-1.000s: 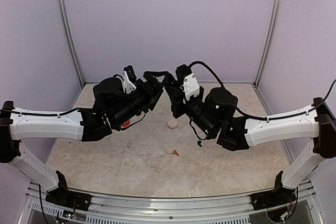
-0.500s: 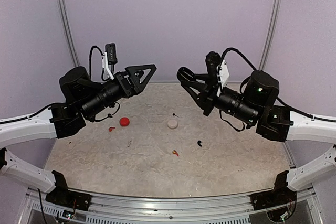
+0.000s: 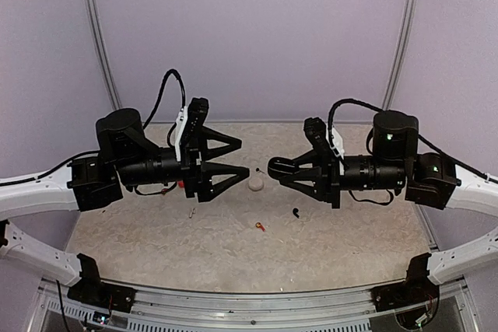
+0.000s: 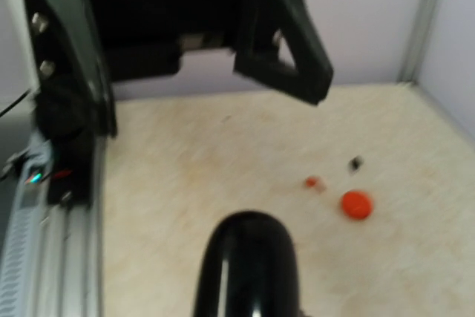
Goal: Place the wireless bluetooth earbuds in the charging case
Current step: Pass from the right arm to the left
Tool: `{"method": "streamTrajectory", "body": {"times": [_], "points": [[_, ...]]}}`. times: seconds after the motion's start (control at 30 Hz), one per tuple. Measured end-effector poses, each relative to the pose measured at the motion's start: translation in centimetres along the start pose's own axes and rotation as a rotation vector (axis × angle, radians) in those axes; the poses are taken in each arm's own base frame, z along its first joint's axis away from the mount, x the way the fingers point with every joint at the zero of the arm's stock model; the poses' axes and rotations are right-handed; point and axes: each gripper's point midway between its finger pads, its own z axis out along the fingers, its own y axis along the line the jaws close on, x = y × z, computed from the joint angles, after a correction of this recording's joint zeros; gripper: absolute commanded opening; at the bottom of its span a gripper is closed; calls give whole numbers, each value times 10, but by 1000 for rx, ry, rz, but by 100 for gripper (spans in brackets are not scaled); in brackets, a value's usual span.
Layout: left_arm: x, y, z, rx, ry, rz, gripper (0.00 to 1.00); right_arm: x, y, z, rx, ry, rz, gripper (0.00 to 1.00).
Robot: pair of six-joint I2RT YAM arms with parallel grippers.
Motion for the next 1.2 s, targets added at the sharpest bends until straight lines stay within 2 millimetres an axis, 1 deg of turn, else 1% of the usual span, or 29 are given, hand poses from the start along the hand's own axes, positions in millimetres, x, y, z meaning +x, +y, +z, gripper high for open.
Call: {"method": "streamTrajectory", "body": {"times": [0.13, 0.23, 0.37, 0.43, 0.53, 0.73, 0.83, 1.07, 1.1, 1.2], "points": [[10, -22, 3, 101, 33, 63, 67, 17, 13, 3, -76, 60, 30, 11], [24, -39, 9, 170, 72, 99, 60, 27, 19, 7, -117, 97, 49, 11], [42, -51, 21, 229, 132, 117, 53, 34, 26, 11, -157, 118, 62, 9], [47, -53, 25, 241, 148, 120, 51, 36, 29, 12, -176, 124, 66, 9], [50, -54, 30, 251, 160, 124, 47, 39, 32, 15, -202, 135, 73, 8], [51, -55, 35, 259, 165, 136, 34, 42, 36, 16, -228, 148, 82, 8], [53, -54, 37, 259, 172, 134, 32, 44, 38, 15, -238, 153, 85, 8], [57, -54, 38, 259, 181, 130, 32, 45, 39, 15, -242, 158, 86, 7], [58, -53, 39, 259, 184, 128, 31, 45, 39, 15, -242, 158, 86, 7], [62, -53, 41, 259, 194, 120, 23, 45, 39, 15, -242, 159, 86, 6]]}}
